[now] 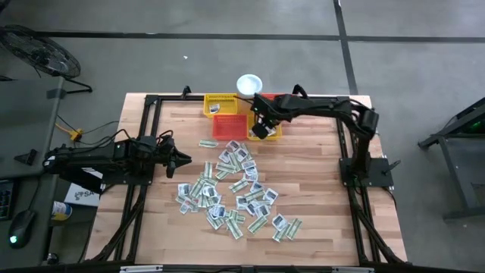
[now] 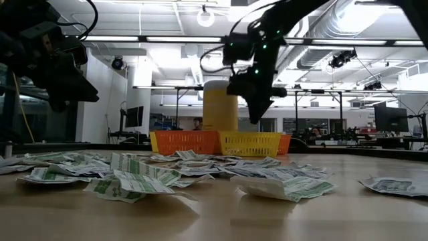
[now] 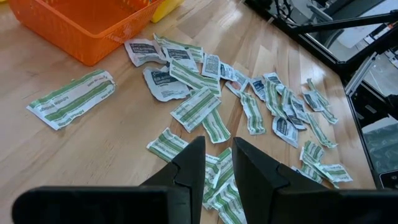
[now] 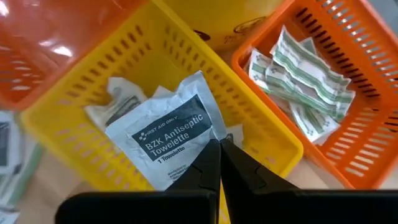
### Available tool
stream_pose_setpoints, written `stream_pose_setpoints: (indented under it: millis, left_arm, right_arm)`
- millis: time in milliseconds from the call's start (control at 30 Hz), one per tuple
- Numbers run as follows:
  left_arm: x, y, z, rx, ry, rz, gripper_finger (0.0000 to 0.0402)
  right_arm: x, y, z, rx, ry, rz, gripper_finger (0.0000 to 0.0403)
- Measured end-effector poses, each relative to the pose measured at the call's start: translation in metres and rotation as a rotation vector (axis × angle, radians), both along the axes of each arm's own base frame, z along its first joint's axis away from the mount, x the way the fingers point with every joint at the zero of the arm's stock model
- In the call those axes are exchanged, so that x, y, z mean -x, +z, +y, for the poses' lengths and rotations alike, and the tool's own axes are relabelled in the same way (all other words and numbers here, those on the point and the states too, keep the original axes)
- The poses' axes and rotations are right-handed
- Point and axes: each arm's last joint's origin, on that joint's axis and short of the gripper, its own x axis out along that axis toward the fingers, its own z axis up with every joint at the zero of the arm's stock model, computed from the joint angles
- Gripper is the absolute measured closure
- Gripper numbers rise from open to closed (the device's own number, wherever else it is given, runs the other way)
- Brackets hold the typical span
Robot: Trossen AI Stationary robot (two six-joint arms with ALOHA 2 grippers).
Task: Pick & Place First Aid Supplies
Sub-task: Put the black towelette pack into the bottom yellow basket
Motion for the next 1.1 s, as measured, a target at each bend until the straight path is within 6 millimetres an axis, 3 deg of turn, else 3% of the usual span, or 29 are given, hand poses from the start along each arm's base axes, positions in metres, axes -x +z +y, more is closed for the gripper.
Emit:
stream_pose_setpoints:
  millis: [167, 367, 633, 833, 1100]
  left_arm:
    - [0.0, 0.0, 0.0, 0.0, 0.0, -0.001, 0.0321]
    - [0.0, 0.0, 0.0, 0.0, 0.0, 0.0, 0.0321]
    - [0.0, 0.0, 0.0, 0.0, 0.0, 0.0, 0.0321]
    - [0.0, 0.0, 0.0, 0.0, 0.0, 0.0, 0.0321]
    - [0.0, 0.0, 0.0, 0.0, 0.0, -0.001, 0.0321]
  right_arm:
    - [0.0, -0.015, -0.013, -0.056, -0.056, 0.063, 0.0403]
    - [0.003, -0.018, -0.014, -0.07, -0.072, 0.092, 0.0398]
    - [0.003, -0.018, -0.012, -0.065, -0.076, 0.095, 0.0304]
    - [0.003, -0.012, -0.001, -0.088, -0.052, 0.103, 0.0252]
    - [0.008, 0.012, 0.031, -0.216, 0.12, 0.061, 0.0251]
